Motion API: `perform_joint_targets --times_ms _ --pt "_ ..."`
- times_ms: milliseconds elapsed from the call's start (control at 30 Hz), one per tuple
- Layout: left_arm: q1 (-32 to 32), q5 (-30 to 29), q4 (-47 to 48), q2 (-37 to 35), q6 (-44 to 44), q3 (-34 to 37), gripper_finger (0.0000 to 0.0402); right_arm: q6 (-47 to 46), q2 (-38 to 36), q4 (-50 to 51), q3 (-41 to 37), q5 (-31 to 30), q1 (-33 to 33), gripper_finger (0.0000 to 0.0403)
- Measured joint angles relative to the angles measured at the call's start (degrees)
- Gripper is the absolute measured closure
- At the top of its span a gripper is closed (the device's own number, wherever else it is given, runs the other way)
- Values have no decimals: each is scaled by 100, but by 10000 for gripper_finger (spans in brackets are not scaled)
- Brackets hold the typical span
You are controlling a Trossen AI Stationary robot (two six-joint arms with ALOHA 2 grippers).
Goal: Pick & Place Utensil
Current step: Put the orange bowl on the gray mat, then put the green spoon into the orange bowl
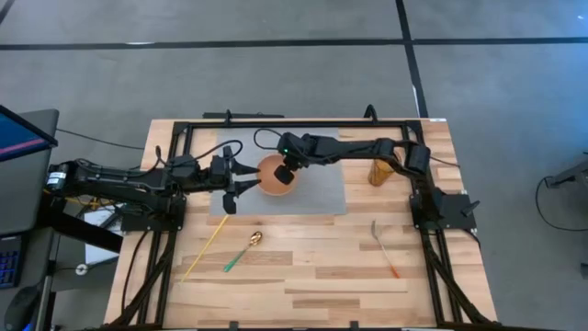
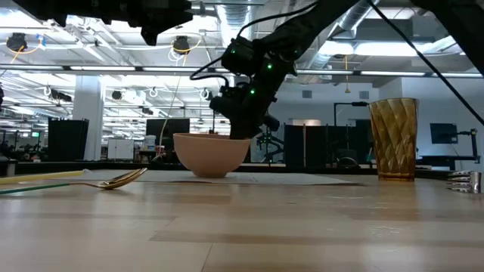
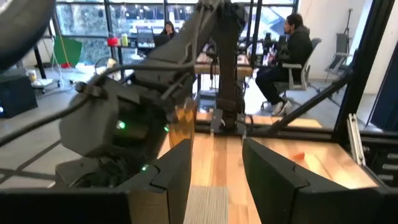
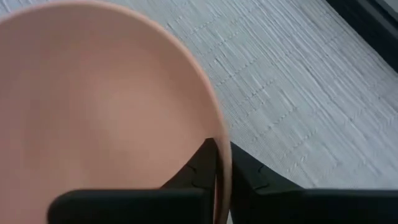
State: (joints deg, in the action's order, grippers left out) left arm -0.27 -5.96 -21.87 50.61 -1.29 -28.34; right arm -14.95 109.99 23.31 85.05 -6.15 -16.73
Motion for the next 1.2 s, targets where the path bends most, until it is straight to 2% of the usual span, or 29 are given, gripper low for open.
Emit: perform_joint_targets --times_ms 233,600,800,1000,1100,1200 --pt "0 0 48 0 16 0 257 865 -121 -253 1 200 39 336" --pt "0 0 53 0 163 0 257 1465 -632 -230 -3 181 105 279" --pt "-30 0 132 0 202 0 257 1851 -1422 -33 -3 166 220 267" --pt "-449 -33 147 0 321 0 257 1205 -2727 1033 -3 168 633 268" --pt "-774 -785 145 22 224 0 265 878 -3346 1465 -3 165 1070 282" --pt "-1124 -1636 147 124 18 -23 277 1022 -3877 1814 -3 164 1646 299"
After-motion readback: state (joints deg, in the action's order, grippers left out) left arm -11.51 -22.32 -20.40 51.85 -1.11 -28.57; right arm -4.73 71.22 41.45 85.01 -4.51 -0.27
